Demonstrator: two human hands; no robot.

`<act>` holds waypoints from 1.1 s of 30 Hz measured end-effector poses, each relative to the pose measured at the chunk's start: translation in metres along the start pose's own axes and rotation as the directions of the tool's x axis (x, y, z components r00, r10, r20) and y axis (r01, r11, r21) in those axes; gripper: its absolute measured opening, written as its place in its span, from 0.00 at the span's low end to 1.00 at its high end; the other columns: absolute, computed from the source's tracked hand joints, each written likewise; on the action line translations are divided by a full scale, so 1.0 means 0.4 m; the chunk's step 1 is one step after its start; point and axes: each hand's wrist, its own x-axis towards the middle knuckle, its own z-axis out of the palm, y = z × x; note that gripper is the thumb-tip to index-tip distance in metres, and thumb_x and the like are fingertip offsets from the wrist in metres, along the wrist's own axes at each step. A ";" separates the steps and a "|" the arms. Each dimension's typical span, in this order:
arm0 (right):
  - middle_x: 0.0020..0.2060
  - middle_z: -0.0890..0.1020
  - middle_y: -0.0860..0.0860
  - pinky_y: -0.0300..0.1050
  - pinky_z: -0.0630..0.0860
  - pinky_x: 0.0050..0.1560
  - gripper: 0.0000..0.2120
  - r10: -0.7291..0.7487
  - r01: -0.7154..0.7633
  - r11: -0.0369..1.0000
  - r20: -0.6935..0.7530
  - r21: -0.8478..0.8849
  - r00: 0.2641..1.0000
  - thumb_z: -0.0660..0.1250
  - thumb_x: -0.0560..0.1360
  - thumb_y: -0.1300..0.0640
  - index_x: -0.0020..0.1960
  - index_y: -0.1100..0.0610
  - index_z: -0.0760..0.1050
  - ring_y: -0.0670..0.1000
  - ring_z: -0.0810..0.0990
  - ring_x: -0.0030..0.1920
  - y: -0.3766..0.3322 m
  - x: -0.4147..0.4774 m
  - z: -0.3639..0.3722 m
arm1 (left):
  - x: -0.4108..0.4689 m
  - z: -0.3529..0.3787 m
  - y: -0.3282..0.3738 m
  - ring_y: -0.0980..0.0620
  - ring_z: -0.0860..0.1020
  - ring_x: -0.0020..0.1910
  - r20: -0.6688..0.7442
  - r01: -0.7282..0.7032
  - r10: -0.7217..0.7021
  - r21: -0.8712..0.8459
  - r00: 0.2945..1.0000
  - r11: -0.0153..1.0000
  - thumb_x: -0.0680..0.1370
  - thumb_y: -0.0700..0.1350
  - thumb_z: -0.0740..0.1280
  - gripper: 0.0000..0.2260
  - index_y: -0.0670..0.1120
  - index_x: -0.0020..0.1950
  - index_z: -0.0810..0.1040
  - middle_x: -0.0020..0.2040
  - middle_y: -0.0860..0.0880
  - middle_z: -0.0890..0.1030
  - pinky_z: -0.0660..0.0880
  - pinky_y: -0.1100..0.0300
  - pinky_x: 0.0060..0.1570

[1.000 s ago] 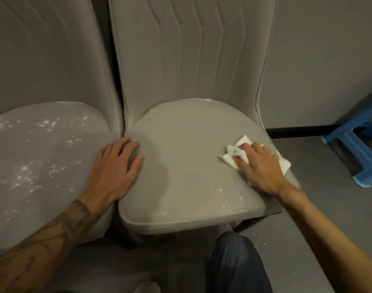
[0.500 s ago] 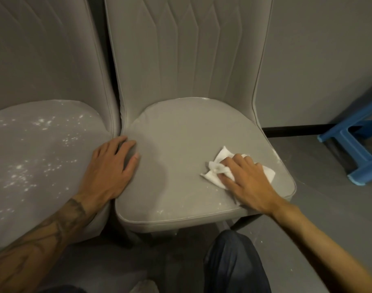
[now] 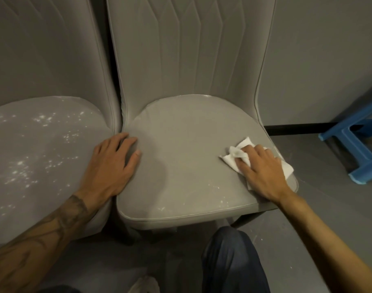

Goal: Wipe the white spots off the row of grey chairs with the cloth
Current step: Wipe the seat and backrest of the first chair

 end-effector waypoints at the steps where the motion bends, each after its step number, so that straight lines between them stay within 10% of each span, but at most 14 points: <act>1: 0.51 0.72 0.49 0.56 0.70 0.54 0.15 0.027 -0.028 0.999 -0.032 -0.016 0.999 0.49 0.83 0.40 0.57 0.47 0.68 0.53 0.71 0.52 -0.024 -0.017 0.010 | 0.000 0.000 -0.001 0.42 0.71 0.70 -0.002 0.003 -0.003 -0.001 1.000 1.000 0.85 0.60 0.53 0.24 0.50 0.75 0.71 0.75 0.46 0.71 0.66 0.43 0.71; 8: 0.50 0.70 0.45 0.52 0.69 0.47 0.12 -0.175 0.170 0.980 -0.039 -0.107 0.984 0.48 0.81 0.41 0.58 0.43 0.66 0.50 0.68 0.48 -0.167 -0.138 0.082 | 0.000 -0.005 0.006 0.42 0.70 0.71 0.013 0.019 -0.019 0.000 1.000 1.000 0.84 0.59 0.53 0.24 0.49 0.76 0.71 0.76 0.46 0.70 0.64 0.43 0.73; 14: 0.51 0.74 0.51 0.55 0.71 0.47 0.11 0.029 -0.049 0.990 -0.149 -0.131 0.988 0.53 0.81 0.44 0.57 0.48 0.68 0.55 0.72 0.49 -0.172 -0.142 0.080 | -0.006 -0.007 0.006 0.41 0.71 0.70 0.001 0.009 -0.009 0.006 1.000 1.000 0.85 0.57 0.53 0.23 0.48 0.75 0.72 0.75 0.45 0.71 0.66 0.43 0.71; 20: 0.50 0.72 0.47 0.53 0.68 0.45 0.12 -0.236 0.226 0.967 -0.079 -0.119 0.969 0.53 0.80 0.44 0.58 0.45 0.69 0.53 0.70 0.47 -0.313 -0.163 0.137 | -0.006 -0.024 0.010 0.39 0.71 0.70 0.030 0.012 -0.012 -0.008 0.999 1.000 0.84 0.55 0.54 0.23 0.46 0.75 0.73 0.75 0.43 0.71 0.66 0.44 0.71; 26: 0.50 0.74 0.50 0.53 0.70 0.44 0.11 -0.045 0.025 0.992 -0.163 -0.121 0.986 0.54 0.79 0.44 0.57 0.47 0.68 0.54 0.71 0.47 -0.285 -0.168 0.130 | -0.058 -0.045 -0.016 0.40 0.73 0.68 0.001 -0.090 0.090 0.048 0.996 0.995 0.86 0.52 0.55 0.21 0.44 0.72 0.75 0.71 0.42 0.74 0.68 0.44 0.69; 33: 0.52 0.73 0.50 0.54 0.68 0.47 0.12 -0.351 0.348 0.934 -0.028 -0.077 0.936 0.56 0.79 0.45 0.59 0.47 0.70 0.55 0.70 0.48 -0.474 -0.182 0.183 | -0.073 -0.035 -0.007 0.41 0.73 0.66 -0.057 -0.007 0.009 0.036 0.998 0.999 0.87 0.46 0.59 0.14 0.44 0.70 0.76 0.69 0.42 0.76 0.68 0.46 0.66</act>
